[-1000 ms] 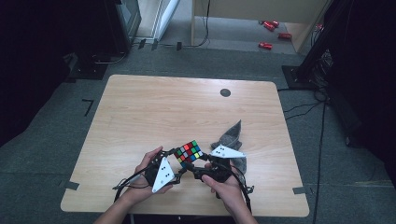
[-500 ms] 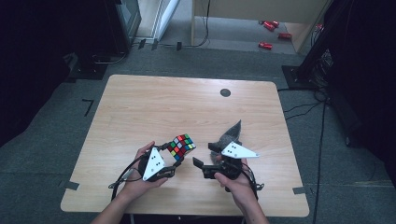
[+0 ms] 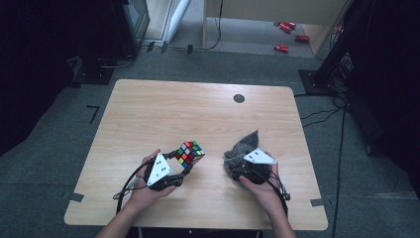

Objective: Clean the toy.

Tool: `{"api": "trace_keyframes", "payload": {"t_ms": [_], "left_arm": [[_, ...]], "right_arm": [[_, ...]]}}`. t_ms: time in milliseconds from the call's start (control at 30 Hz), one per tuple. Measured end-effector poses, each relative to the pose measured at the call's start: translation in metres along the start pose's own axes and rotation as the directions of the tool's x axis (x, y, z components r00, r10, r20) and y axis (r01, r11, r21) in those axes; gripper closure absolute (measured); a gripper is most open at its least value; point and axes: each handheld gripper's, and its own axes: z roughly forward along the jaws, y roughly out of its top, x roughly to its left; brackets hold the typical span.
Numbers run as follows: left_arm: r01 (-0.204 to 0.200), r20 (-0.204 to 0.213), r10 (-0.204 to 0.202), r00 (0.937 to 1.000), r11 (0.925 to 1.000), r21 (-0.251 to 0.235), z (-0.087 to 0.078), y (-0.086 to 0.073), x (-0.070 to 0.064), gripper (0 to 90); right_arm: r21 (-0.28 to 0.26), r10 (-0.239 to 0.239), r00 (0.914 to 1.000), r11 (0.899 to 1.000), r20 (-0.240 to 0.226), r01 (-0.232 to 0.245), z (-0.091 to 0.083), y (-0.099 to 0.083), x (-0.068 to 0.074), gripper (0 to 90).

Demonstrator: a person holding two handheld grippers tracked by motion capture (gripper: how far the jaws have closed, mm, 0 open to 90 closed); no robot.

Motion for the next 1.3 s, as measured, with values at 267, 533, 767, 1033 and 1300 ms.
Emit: {"api": "trace_keyframes", "payload": {"t_ms": [267, 533, 767, 1033, 1300], "left_arm": [[0.018, 0.013, -0.018, 0.9997, 0.9998, -0.001, -0.001, 0.000, 0.002, 34.7], [0.035, 0.035, -0.036, 0.9988, 0.9993, 0.016, 0.001, -0.001, 0.002, 34.7], [-0.033, 0.093, 0.031, 0.9952, 0.9992, 0.020, 0.005, -0.001, -0.011, 34.7], [-0.100, 0.143, 0.103, 0.9843, 0.9945, -0.029, 0.001, 0.004, -0.023, 34.8], [-0.100, 0.133, 0.100, 0.9860, 0.9950, -0.007, 0.003, 0.003, -0.022, 34.8]], "right_arm": [[0.110, 0.083, 0.9953, 0.990, 0.049, -0.088, 0.013, -0.017, -0.017, 42.4], [-0.037, 0.180, 0.9773, 0.982, -0.111, -0.185, -0.006, -0.001, -0.012, 64.9], [-0.271, 0.048, 0.9376, 0.951, -0.345, -0.148, -0.042, 0.038, 0.036, 64.0], [-0.245, 0.104, 0.8939, 0.942, -0.436, -0.229, -0.035, 0.036, 0.047, 61.9], [-0.166, 0.161, 0.9242, 0.959, -0.346, -0.230, -0.024, 0.028, 0.036, 61.9]]}}
